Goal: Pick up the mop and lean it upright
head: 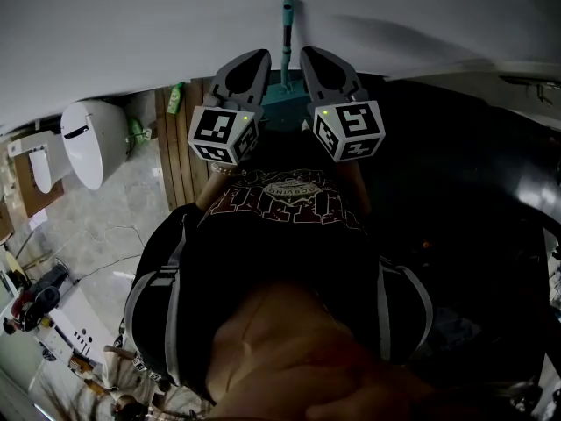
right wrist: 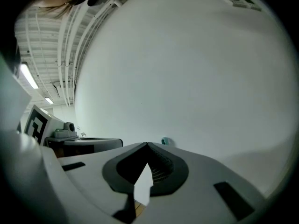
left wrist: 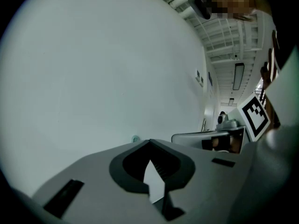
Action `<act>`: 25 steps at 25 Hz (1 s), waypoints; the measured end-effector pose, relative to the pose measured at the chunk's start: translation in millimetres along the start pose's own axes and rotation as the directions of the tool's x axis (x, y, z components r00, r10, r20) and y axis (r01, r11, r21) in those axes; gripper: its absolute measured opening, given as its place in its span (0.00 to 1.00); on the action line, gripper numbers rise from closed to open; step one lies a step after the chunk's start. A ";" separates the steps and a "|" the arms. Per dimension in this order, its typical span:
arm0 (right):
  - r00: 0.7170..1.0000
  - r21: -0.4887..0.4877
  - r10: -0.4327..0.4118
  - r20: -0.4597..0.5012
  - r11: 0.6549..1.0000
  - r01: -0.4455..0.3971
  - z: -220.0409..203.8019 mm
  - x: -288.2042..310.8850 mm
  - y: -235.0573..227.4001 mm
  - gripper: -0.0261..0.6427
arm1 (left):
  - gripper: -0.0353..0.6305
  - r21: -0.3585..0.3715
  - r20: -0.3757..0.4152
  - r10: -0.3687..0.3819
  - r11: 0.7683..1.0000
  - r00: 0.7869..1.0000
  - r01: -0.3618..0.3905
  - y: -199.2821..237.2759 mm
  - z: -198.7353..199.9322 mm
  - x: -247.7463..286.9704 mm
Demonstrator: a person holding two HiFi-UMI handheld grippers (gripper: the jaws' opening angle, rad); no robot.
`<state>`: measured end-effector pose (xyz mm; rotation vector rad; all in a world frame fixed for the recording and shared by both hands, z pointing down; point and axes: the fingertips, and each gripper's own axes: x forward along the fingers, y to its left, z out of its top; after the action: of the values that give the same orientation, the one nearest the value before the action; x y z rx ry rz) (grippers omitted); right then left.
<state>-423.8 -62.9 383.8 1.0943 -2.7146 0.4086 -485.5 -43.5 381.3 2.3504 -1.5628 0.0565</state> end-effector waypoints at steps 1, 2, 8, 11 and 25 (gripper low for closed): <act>1.000 0.001 0.002 0.000 1.000 -0.002 -0.5 -3.6 1.1 0.07 | 0.12 -0.003 -0.003 -0.001 1.000 1.000 0.001 -2.9 -1.5 -1.0; 1.000 0.002 0.004 -0.001 1.000 -0.004 -0.9 -7.0 2.3 0.07 | 0.12 -0.004 -0.005 -0.002 1.000 1.000 0.002 -5.4 -2.6 -2.2; 1.000 -0.007 0.010 -0.015 1.000 -0.010 -3.0 -19.1 8.4 0.07 | 0.12 0.000 -0.002 -0.002 1.000 1.000 0.002 -13.6 -1.7 -8.3; 1.000 -0.021 0.010 -0.024 1.000 -0.010 -4.7 -22.7 7.3 0.07 | 0.12 -0.005 0.000 -0.002 1.000 1.000 0.002 -18.6 -2.6 -7.5; 0.999 -0.033 0.023 -0.027 0.999 -0.024 -5.3 -23.2 3.8 0.07 | 0.12 -0.012 0.007 0.001 1.000 1.000 0.000 -25.6 -4.1 -4.0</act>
<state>-409.6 -43.5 381.8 1.0419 -2.7030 0.3776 -463.4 -29.7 378.2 2.3433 -1.5626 0.0388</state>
